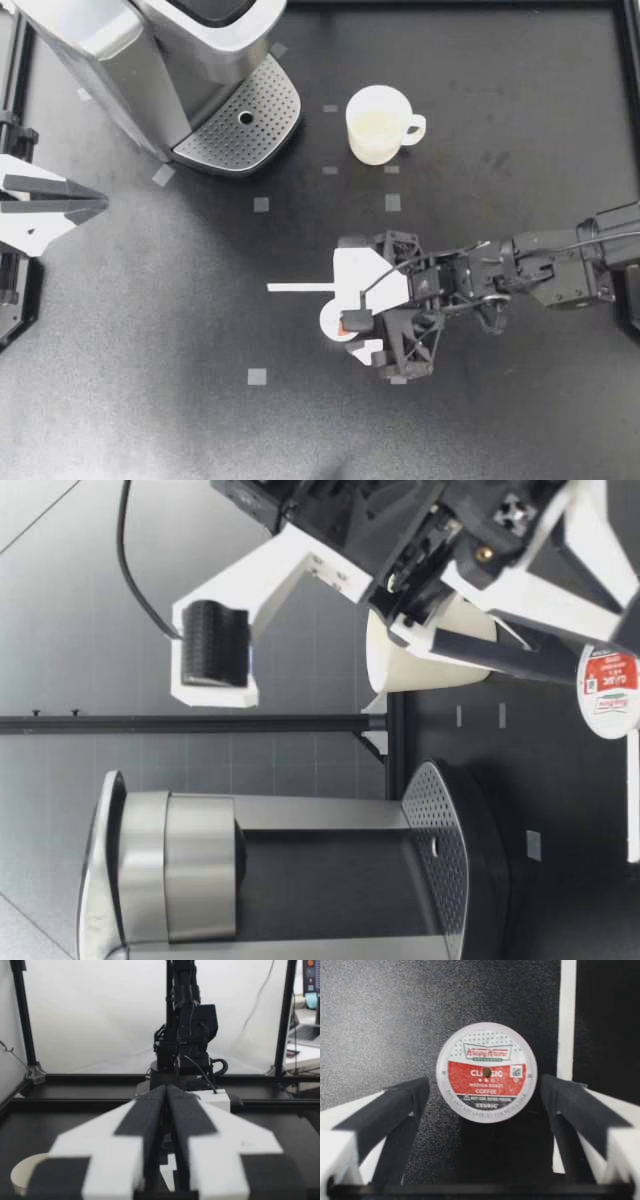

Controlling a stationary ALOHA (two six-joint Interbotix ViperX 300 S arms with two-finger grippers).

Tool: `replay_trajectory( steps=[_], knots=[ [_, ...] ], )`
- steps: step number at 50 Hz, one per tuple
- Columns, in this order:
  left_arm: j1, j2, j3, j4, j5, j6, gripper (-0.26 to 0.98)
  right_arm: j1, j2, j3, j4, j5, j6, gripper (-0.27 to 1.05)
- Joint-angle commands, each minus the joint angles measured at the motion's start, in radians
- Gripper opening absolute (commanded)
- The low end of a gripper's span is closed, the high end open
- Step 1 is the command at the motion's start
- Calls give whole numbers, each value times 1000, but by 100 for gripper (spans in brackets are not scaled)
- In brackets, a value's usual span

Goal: Place the coffee capsule inside the capsule container, then place the cup onto the center of the cup tray.

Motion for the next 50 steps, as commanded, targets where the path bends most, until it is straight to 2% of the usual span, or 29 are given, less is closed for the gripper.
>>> replay_trajectory(
  steps=[1, 17, 28, 40, 50],
  knots=[
    [2, 3, -12, 2, -3, 2, 18, 8, -11, -26, -2, -3, 0, 103],
    [3, 3, -12, 3, -2, 2, 18, 6, -2, -38, -2, 0, 2, 99],
    [2, 3, -12, 3, -2, 2, 18, 8, 11, -55, -2, 18, 3, 83],
    [2, 3, -14, 3, -2, 0, 18, 6, 0, -64, -2, 43, 6, 59],
    [14, 54, -35, -9, 11, -21, 18, -5, -48, -55, 2, 21, 18, 57]
  ],
)
